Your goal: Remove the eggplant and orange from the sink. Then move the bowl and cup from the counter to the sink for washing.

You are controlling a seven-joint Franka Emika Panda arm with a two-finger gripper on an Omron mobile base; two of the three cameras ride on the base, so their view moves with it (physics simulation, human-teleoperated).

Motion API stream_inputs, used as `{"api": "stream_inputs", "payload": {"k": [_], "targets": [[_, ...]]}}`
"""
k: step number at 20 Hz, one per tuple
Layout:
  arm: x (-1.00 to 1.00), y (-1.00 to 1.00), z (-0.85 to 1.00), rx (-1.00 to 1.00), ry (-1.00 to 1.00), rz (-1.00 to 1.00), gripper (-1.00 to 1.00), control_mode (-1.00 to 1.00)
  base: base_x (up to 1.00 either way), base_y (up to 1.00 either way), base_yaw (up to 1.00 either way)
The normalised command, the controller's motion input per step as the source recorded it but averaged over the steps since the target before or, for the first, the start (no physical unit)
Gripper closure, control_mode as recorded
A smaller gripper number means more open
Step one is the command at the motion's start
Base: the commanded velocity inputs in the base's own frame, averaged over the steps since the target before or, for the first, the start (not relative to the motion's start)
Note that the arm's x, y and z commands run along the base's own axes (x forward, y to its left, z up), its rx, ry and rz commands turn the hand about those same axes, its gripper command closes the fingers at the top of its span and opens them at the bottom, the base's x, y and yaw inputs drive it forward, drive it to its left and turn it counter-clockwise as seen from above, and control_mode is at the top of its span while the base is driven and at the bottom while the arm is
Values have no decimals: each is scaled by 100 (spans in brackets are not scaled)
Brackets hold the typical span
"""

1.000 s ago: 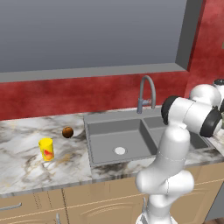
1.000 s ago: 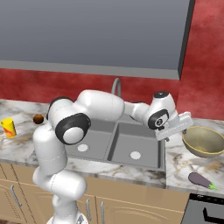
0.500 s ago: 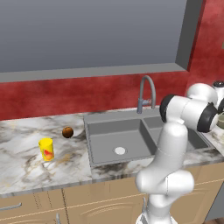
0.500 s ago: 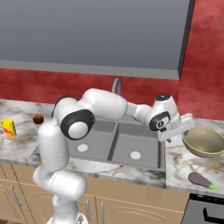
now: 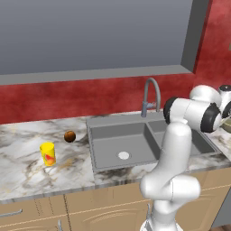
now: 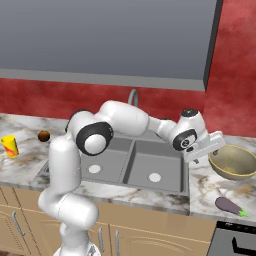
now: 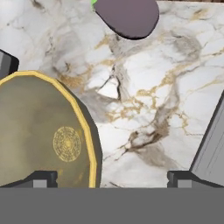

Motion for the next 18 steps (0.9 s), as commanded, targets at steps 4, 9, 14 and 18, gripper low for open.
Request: {"api": "stream_inputs", "payload": {"k": [4, 9, 14, 18], "targets": [[10, -15, -9, 0, 0, 0, -100, -100, 0, 0, 0], [10, -11, -10, 0, 0, 0, -100, -100, 0, 0, 0], [10, -8, -11, 0, 0, 0, -100, -100, 0, 0, 0], [10, -6, -12, 0, 0, 0, -100, -100, 0, 0, 0]]}}
